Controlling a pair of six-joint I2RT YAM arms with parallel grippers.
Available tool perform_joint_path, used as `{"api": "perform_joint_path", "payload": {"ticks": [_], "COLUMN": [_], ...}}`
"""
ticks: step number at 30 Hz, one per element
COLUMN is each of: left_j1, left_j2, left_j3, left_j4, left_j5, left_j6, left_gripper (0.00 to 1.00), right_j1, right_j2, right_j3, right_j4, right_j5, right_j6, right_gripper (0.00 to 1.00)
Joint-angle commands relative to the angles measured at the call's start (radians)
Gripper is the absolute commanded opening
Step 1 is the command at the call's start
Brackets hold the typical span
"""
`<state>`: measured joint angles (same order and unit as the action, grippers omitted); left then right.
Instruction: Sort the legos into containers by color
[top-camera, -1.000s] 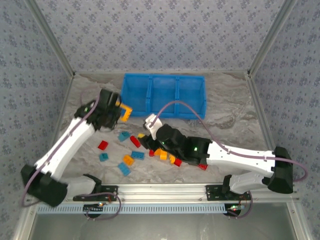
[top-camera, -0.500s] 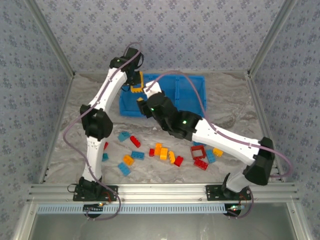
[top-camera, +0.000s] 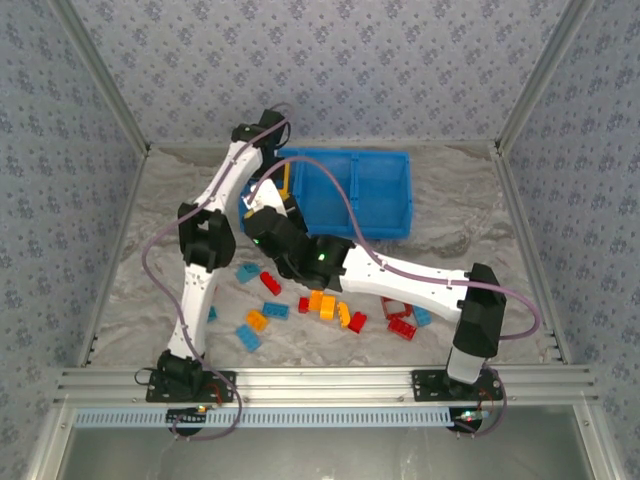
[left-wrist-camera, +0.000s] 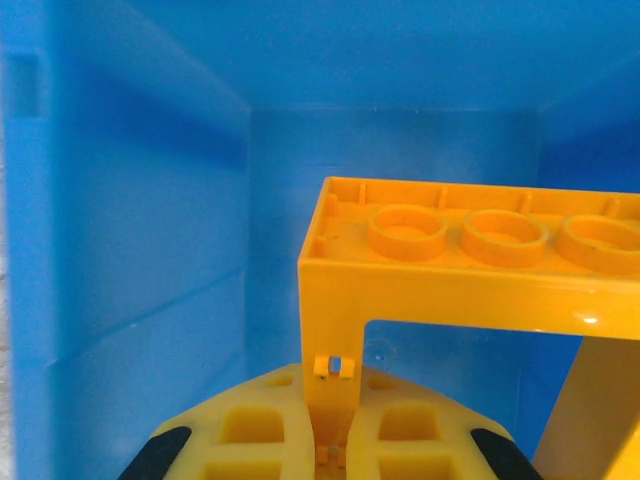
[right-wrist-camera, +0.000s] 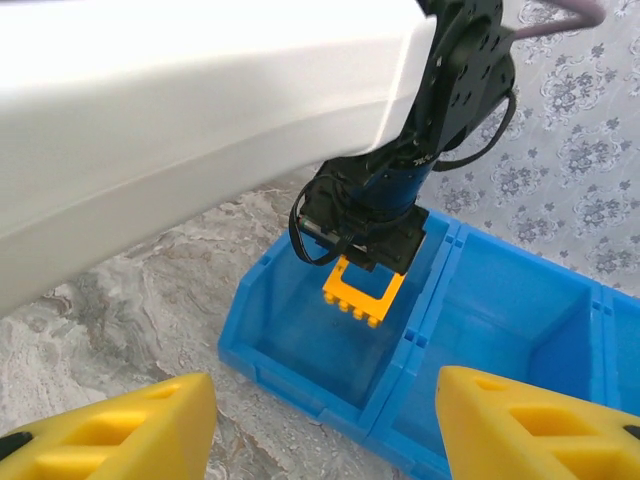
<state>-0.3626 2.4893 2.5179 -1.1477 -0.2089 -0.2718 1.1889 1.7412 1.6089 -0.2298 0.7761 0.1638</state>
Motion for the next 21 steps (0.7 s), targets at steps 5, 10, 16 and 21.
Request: {"api": "perform_joint_path", "payload": {"ticks": [5,10,16,21], "left_j1": [0.002,0.005,0.007,0.001], "left_j2": [0.050,0.075,0.083,0.023], "left_j3": [0.027,0.027,0.026,-0.018], "left_j4": [0.044,0.069,0.074,0.080], "left_j5": [0.056,0.084,0.127,0.122], "left_j6": [-0.016,-0.038,-0.053,-0.062], "left_gripper": [0.00,0.00,0.15,0.29], "right_j1": [0.016,0.017,0.018,0.017], "right_j2": [-0.088,-0.130,-0.176,-0.218], "right_j3": [-0.059,-0.113,-0.175,-0.222], "right_j4": [-0.019,-0.054,-0.094,-0.137], "right_j5": [0.073,0.087,0.099,0.119], "right_j6": [0.057,0.103,0.158,0.198], "right_gripper": [0.62,0.62,0.63,0.63]}}
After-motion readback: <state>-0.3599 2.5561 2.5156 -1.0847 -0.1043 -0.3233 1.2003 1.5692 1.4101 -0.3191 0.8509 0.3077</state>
